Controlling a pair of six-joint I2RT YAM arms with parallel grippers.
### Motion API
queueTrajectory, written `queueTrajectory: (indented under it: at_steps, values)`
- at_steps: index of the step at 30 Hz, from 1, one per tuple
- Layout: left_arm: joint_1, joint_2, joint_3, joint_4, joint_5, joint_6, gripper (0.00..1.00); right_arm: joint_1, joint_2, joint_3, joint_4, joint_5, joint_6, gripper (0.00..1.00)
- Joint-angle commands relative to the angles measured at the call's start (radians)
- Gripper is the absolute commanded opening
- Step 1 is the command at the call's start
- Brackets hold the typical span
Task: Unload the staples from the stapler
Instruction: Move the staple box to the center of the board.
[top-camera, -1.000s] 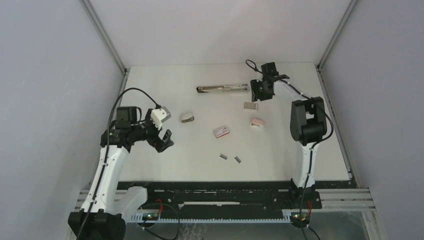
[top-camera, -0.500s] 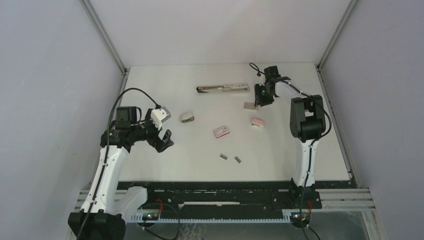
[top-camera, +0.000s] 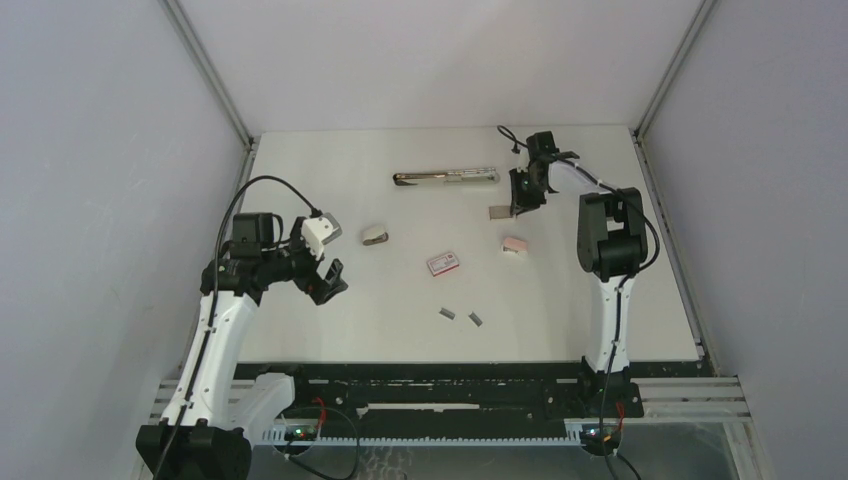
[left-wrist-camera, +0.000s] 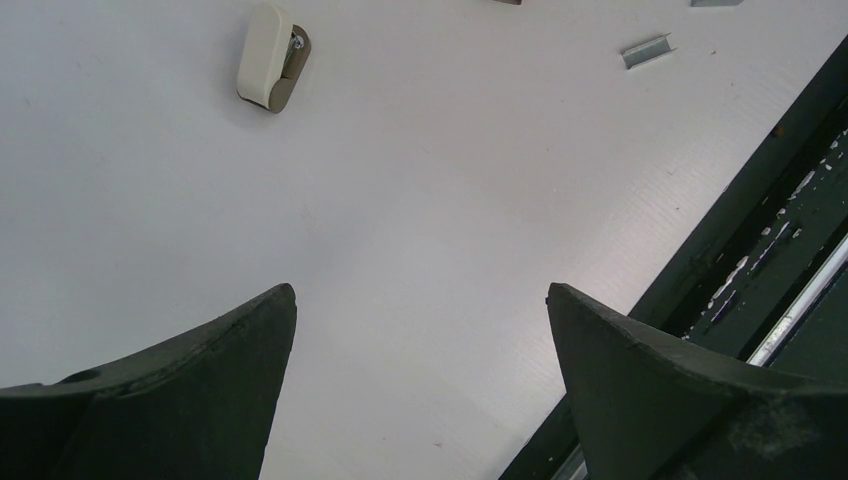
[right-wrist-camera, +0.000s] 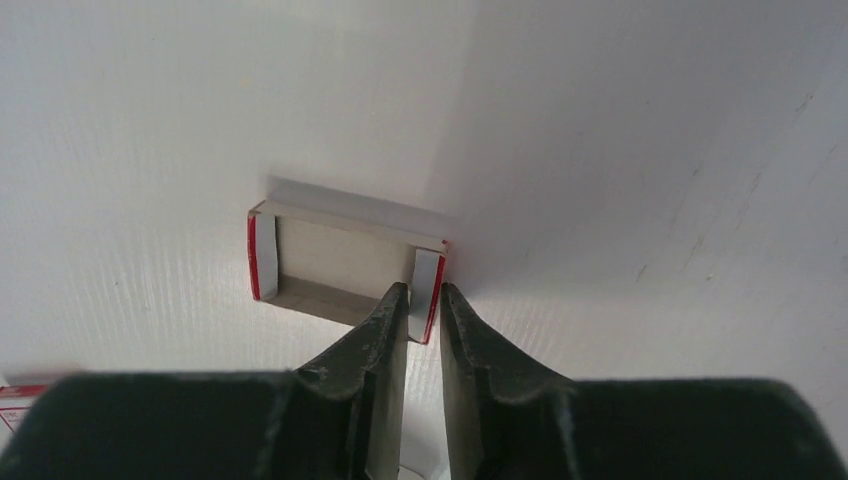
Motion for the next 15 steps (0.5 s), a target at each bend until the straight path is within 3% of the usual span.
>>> queueTrajectory:
  at_steps: [1,15]
  values:
    - [0.007,-0.022,-0.028,0.029,0.012,-0.008,1.0,0.014,0.015,0.058,-0.016,0.007,0.004,0.15]
    - [0.007,-0.02,-0.033,0.032,0.009,-0.007,1.0,0.183,-0.071,0.064,0.006,0.105,-0.045,0.06]
